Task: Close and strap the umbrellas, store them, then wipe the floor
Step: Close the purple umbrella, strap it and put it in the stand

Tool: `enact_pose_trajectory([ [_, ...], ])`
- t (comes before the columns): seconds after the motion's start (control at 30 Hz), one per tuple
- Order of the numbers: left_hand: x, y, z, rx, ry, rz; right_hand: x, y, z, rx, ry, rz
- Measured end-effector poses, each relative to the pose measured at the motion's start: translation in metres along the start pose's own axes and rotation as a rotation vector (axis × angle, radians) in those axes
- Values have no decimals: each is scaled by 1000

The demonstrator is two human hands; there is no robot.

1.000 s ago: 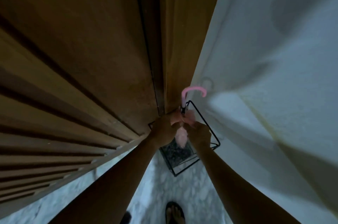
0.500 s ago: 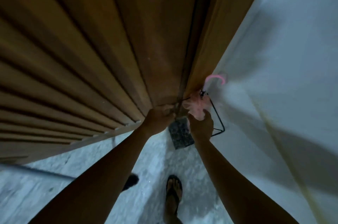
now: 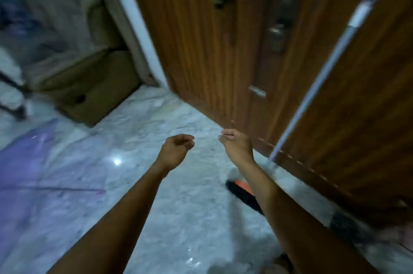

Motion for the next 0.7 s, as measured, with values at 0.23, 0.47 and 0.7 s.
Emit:
enact_pose_trajectory([
  [0.23,211,119,243,-515,290,259,-17,116,-322,618,172,-71],
  [0.47,334,165,326,-734,493,428,-38,156,-487,892,330,-76],
  [0.7,430,87,359,-747,606,584,-84,82,-627,991,467,-148],
])
Point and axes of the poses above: each hand's wrist, its own y-axis away from the middle knuckle, its own z-axis out of the back of the hand, x = y × z, the point moved 6 cm from there along -y, towards the middle knuckle, and after that the axes turned 11 degrees about -y, right-handed, at the moved point
